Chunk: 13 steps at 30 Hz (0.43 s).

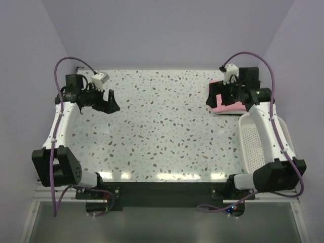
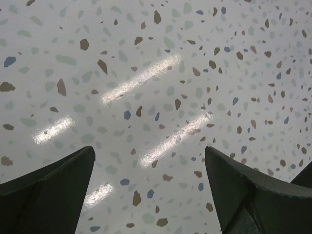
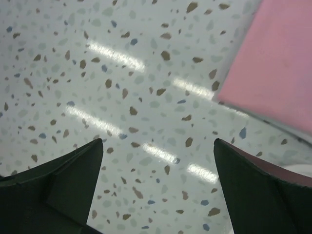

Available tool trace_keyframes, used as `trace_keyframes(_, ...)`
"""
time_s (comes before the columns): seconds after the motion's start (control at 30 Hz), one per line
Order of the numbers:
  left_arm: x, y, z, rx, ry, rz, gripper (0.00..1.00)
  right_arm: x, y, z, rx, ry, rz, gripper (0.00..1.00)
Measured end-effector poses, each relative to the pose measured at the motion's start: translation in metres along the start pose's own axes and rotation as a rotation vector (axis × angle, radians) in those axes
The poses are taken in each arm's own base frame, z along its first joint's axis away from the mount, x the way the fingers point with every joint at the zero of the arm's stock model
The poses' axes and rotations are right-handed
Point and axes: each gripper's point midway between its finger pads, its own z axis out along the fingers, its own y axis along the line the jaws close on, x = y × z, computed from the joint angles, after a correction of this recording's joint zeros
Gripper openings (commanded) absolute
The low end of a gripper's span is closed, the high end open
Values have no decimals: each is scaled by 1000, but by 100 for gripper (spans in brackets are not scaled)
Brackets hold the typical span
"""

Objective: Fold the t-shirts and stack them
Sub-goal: Reset both grippers

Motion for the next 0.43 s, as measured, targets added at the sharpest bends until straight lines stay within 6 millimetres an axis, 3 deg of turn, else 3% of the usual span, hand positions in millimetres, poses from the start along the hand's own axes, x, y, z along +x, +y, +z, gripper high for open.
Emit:
trace_keyframes(0.07,13,4,-9,-14,24,14,100,33,16,-7,-42,46,3,99)
trace_keyframes(0.27,60,-13,-36,-69,55,91,100,117,19,-20,-35,168,-11,99)
trace_keyframes(0.33,69,-18,-42,-85,55,111,100,134,20,-29,-25,186,-31,99)
trace_keyframes(0.43,72,-20,-49,-108,51,126,100,138,24,-41,-20,160,-49,99)
